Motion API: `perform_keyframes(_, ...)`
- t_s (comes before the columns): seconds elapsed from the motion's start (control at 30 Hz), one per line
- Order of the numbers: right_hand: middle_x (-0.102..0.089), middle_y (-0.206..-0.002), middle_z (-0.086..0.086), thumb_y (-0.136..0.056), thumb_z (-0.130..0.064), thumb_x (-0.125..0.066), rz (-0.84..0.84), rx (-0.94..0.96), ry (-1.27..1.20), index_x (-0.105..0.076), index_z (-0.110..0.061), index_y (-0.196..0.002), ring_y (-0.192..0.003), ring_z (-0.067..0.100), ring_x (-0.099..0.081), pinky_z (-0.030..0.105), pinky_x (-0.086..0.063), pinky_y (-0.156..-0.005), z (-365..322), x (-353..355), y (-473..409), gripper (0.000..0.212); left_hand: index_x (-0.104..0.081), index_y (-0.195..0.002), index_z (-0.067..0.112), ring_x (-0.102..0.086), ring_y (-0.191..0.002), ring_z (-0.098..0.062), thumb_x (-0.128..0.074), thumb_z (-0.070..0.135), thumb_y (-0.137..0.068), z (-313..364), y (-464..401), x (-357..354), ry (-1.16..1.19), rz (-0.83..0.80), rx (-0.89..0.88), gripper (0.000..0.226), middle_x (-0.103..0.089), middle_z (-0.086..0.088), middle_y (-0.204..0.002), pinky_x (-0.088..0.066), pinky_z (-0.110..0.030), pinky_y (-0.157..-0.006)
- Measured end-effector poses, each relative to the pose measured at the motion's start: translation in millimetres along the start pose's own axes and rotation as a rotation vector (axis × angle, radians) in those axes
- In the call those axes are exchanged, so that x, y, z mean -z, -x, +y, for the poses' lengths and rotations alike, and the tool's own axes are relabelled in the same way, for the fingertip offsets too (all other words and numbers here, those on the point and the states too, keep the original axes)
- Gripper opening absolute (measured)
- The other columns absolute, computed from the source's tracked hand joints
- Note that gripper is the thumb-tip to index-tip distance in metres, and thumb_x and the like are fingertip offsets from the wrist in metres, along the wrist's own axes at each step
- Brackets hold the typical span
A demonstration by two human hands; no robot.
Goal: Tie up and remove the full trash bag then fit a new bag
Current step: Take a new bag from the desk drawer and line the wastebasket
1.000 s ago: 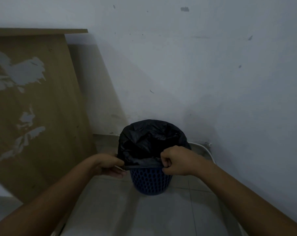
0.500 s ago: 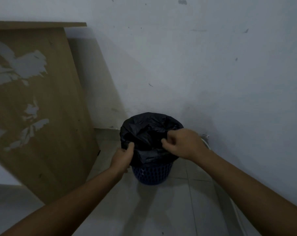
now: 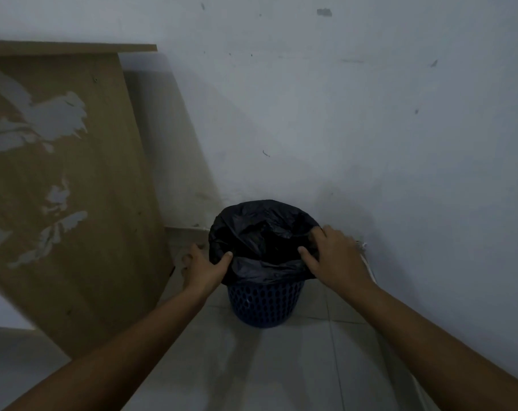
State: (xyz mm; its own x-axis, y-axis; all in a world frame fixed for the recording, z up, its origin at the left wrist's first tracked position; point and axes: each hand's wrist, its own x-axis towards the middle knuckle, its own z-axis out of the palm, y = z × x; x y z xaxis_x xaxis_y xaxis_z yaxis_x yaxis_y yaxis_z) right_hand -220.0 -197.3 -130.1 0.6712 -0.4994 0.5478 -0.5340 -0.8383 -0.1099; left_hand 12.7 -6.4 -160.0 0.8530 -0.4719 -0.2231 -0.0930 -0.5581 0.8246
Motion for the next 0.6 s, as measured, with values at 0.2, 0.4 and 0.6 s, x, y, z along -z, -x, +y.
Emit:
perform_keyframes(0.2, -0.057, -0.095, -0.004, -0.108, -0.066, -0.04, -0.373, 0.298, -0.157, -0.063, -0.023, -0.104, -0.088, 0.016, -0.054, 0.039, -0.047, -0.082, -28, -31, 19, 0.049, -0.065, -0.106, 0.019, -0.07, -0.094, -0.019, -0.066, 0.022, -0.102, 9, -10, -3, 0.407, -0.256, 0.024, 0.005, -0.071, -0.008, -0.114, -0.061, -0.025, -0.063)
perform_keyframes(0.4, -0.056, -0.104, -0.007, -0.105, -0.074, -0.037, -0.233, 0.104, -0.185, -0.066, -0.025, -0.115, -0.094, 0.016, -0.054, 0.035, -0.044, -0.084, -67, -43, 57, 0.058, -0.056, -0.11, 0.013, -0.07, -0.101, -0.021, -0.066, 0.024, -0.102, 3, -36, 3, 0.39, -0.268, -0.118, 0.017, -0.065, -0.009, -0.115, -0.061, -0.022, -0.066)
perform_keyframes(0.6, -0.055, -0.104, -0.007, -0.113, -0.055, -0.039, -0.062, 0.006, -0.437, -0.059, -0.025, -0.11, -0.091, 0.011, -0.054, 0.034, -0.044, -0.075, -87, -34, 32, 0.037, -0.058, -0.12, 0.013, -0.071, -0.11, -0.024, -0.062, 0.021, -0.105, 0, -45, 24, 0.295, -0.453, -0.374, 0.018, -0.061, -0.01, -0.128, -0.062, -0.041, -0.091)
